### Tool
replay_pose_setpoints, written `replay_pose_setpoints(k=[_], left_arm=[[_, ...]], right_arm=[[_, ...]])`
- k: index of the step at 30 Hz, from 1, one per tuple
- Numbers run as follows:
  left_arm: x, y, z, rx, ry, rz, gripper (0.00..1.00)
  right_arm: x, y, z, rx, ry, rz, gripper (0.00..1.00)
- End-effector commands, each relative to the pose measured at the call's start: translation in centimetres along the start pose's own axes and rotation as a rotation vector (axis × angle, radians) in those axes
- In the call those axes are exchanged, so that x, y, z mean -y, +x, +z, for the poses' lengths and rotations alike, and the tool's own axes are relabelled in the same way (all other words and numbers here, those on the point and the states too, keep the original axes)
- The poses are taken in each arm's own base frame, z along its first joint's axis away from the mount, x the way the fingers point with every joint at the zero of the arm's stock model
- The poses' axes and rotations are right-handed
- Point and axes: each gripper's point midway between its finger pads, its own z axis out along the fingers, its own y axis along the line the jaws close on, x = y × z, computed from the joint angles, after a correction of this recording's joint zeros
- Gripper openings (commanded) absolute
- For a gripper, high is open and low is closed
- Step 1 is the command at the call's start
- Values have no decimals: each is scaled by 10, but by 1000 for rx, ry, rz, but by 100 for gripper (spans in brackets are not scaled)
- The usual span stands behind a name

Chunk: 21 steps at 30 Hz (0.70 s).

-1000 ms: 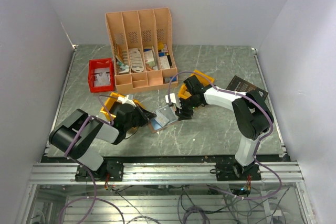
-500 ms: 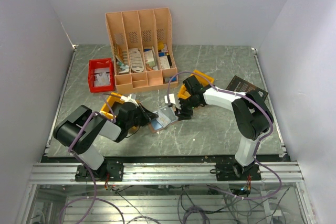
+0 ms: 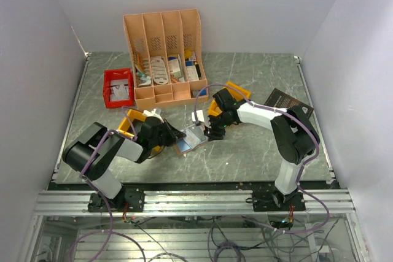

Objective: Put the credit cards into the card holder
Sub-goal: Insert the credit card into the card holder.

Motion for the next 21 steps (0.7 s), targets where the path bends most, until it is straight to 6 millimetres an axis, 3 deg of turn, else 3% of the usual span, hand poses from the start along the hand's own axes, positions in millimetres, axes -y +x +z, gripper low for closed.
replay_pose_setpoints(k=[1,21], left_arm=[[-20,19,-2,-85,-80,20,7],[-15,20,7,-126,-76,44,7]], right_arm=[[-8,8,15,-40,-25,-13,44],[-11,5,21,-56,-29,-32,41]])
